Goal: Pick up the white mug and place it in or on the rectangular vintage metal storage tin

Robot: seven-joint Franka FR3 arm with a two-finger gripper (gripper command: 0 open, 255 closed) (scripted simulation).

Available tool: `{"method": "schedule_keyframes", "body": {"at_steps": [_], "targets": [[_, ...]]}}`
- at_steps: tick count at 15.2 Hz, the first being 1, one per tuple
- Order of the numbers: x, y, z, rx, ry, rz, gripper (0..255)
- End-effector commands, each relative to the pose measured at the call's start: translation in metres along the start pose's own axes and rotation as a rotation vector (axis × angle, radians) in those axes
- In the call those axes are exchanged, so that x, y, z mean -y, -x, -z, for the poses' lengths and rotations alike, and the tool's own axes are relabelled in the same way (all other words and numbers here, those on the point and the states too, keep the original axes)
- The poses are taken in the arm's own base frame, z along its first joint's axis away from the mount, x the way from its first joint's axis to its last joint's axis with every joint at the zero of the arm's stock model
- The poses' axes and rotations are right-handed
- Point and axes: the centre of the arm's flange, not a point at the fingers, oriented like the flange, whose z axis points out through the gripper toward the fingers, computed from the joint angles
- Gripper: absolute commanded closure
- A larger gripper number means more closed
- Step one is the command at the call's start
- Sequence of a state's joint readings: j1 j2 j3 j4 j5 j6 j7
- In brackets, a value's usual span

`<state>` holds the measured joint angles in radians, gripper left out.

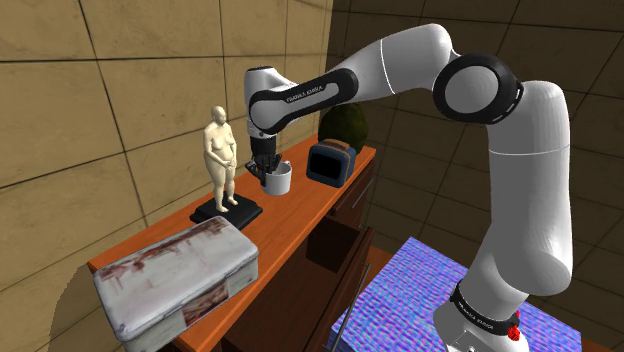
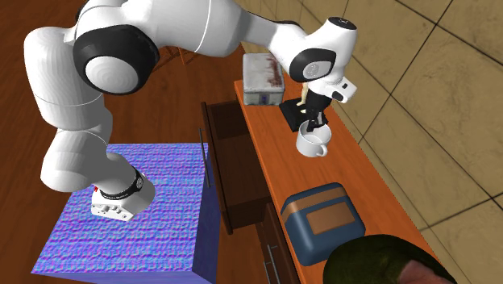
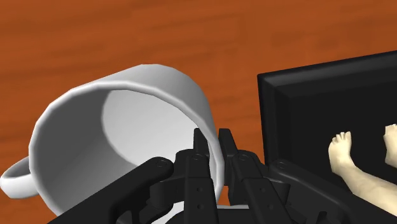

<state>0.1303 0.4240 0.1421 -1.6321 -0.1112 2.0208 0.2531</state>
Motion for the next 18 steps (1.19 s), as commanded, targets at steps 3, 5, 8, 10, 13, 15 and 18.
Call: {"method": "schedule_keyframes", "body": {"at_steps": [3, 5, 8, 10, 13, 15, 18], "targets": [[-0.002, 0.0, 0.021, 0.0, 0.0, 0.0, 255], [-0.003, 0.0, 0.031, 0.0, 0.0, 0.0, 255], [-0.003, 0.001, 0.047, 0.0, 0.0, 0.0, 255], [-0.004, 0.001, 0.058, 0.0, 0.0, 0.0, 255], [-0.005, 0.001, 0.073, 0.0, 0.0, 0.0, 255], [-0.005, 0.001, 0.084, 0.0, 0.0, 0.0, 255], [-0.006, 0.002, 0.1, 0.0, 0.0, 0.0, 255]]}}
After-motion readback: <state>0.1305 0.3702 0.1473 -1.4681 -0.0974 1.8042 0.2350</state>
